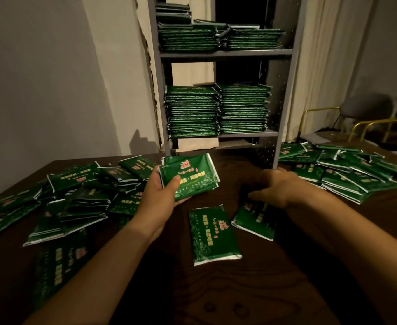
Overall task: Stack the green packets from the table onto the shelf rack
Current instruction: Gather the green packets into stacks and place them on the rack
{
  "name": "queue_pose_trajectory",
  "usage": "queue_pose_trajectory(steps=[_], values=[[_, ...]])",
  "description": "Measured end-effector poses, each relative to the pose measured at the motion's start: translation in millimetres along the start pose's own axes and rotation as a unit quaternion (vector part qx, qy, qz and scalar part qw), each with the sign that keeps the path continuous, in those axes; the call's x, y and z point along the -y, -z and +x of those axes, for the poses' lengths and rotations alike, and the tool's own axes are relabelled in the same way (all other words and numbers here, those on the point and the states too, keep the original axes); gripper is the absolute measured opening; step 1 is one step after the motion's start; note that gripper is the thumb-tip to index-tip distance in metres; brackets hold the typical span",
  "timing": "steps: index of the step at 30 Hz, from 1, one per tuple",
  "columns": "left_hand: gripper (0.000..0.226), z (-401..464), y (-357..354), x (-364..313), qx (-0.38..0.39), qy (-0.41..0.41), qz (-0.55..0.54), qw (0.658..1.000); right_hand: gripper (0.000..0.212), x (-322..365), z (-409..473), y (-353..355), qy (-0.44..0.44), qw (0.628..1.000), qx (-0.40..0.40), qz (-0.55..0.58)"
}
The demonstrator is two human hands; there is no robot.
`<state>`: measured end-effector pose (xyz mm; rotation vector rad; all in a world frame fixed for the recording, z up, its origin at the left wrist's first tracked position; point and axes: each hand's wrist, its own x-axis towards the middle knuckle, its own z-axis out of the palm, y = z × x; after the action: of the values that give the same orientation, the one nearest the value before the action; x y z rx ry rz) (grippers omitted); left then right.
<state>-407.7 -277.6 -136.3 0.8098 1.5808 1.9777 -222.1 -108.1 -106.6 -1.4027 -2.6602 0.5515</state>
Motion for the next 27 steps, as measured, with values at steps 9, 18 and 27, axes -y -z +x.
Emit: queue_pose_trajectory(steps=[9,18,27], values=[[0.030,-1.9,-4.3,5.3,0.002,-0.005,0.015,1.000,0.073,-9.4,-8.8,6.1,0.005,0.990,0.120,0.078],[0.028,-3.5,-9.0,14.0,0.029,0.001,0.043,0.999,0.023,7.7,-31.2,12.2,0.164,0.955,0.179,0.168],[0.018,-7.5,-12.3,12.6,0.022,0.011,0.027,0.999,0.050,50.1,-33.2,-37.8,0.223,0.956,0.144,0.124]])
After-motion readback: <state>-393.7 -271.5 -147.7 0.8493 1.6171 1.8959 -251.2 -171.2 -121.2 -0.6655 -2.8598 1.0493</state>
